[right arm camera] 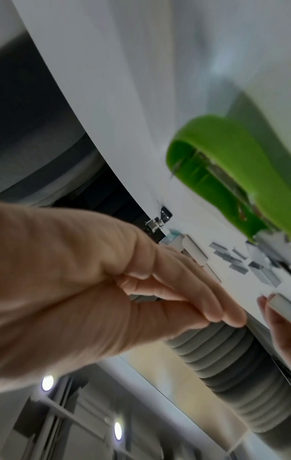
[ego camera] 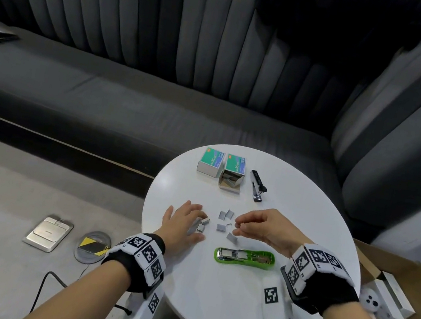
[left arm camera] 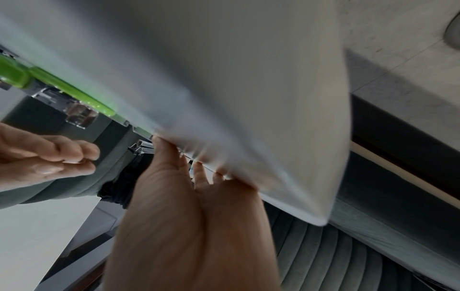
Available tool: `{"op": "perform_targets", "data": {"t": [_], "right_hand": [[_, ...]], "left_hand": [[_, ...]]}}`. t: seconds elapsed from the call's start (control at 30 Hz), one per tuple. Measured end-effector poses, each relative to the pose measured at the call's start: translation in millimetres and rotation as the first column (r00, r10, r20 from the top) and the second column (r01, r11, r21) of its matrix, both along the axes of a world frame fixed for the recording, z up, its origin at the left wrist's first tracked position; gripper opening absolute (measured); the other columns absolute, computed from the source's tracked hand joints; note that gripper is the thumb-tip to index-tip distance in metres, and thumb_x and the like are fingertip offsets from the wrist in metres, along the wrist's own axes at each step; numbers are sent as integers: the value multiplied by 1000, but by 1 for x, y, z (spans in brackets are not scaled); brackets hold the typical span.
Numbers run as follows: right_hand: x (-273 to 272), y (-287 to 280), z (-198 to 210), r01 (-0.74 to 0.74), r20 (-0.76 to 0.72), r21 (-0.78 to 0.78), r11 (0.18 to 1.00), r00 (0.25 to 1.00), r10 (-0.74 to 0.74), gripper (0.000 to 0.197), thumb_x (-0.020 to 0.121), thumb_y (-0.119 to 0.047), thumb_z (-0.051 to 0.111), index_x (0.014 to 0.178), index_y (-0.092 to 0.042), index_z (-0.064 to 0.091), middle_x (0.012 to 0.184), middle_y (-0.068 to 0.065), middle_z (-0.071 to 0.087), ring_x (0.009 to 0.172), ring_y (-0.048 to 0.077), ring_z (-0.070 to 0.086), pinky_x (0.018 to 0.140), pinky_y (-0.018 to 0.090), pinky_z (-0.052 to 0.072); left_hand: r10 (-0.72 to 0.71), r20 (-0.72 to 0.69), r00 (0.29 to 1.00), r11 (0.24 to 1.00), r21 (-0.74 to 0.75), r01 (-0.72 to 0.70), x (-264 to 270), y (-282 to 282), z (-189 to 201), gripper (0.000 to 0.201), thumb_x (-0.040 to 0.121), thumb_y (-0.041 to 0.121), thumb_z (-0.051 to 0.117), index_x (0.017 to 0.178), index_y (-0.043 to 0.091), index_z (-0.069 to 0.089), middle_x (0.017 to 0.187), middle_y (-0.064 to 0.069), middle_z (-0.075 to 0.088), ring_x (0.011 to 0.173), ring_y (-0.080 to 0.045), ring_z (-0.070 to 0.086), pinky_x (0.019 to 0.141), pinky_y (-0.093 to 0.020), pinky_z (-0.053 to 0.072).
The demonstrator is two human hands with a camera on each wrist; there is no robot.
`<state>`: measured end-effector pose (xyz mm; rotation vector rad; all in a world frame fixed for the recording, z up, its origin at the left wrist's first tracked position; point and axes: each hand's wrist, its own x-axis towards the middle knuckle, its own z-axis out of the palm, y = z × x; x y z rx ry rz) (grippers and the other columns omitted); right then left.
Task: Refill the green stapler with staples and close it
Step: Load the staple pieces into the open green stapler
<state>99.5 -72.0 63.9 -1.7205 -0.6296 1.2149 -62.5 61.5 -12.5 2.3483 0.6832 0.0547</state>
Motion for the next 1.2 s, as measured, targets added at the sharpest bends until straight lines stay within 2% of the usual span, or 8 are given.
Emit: {"op": "perform_targets", "data": {"t": [0.23,0.43,0.53,0.73,0.87,0.93,1.03,1.2], "right_hand": [[-12,-18,-10,-61,269,-52,997,960,73,9,87,3,55,90,-1,62,73,10,68,60,9,67,63,13,56],[-24,-31,-19,-128,643,-81,988,751,150,12,83,-9,61,77,-19,62,78,-3,65,70,3,55,62,7,42],[-30,-35,-23,-134,728,-147,980,656,199,3,83,-17,62,81,-19,63,93,1,63,76,7,50,71,20,40],[-31,-38,-22,-136,798,-247,959,534,281,13,87,-25,57,95,-18,64,94,-2,51,85,13,46,79,26,39],[-25,-42,-21,-93,792,-207,974,569,222,14,89,-22,53,97,-17,63,94,2,55,85,15,46,77,27,37],[-21,-45,-20,-80,790,-187,979,580,198,14,90,-19,53,98,-16,63,92,0,56,85,15,47,75,25,35],[-21,-44,-20,-114,795,-191,975,564,222,15,89,-17,53,98,-15,65,89,-2,57,87,14,48,76,25,37],[-29,-34,-21,-260,818,-273,926,443,366,21,89,-22,53,107,-18,65,106,3,64,102,19,52,83,29,38]], "left_hand": [[-1,-1,1000,1000,16,1,0,-1,0,43,91,30,51,131,23,40,153,3,22,145,-16,3,116,-46,-5],[0,-4,1000,1000,24,1,0,-2,1,42,91,30,50,131,23,40,153,3,22,145,-16,4,116,-46,-5],[7,14,1000,1000,23,-8,-1,-3,2,42,90,28,52,130,22,41,152,3,23,145,-16,4,116,-45,-5],[-15,47,999,999,-50,18,-5,-2,10,49,88,33,55,132,23,37,153,0,20,145,-18,7,116,-48,-4],[-26,117,993,998,53,20,-7,-18,10,54,86,37,57,133,24,34,153,4,18,145,-15,2,117,-48,-5],[-84,154,984,993,98,69,-6,-30,12,54,85,38,58,132,24,36,149,4,25,142,-16,13,118,-42,5],[-158,174,972,987,49,152,3,-43,15,50,83,33,62,128,20,42,137,0,39,127,-15,32,107,-27,25],[-144,134,980,990,10,144,18,-52,13,39,82,24,65,116,11,52,117,-8,52,99,-12,41,83,-16,30]]}}
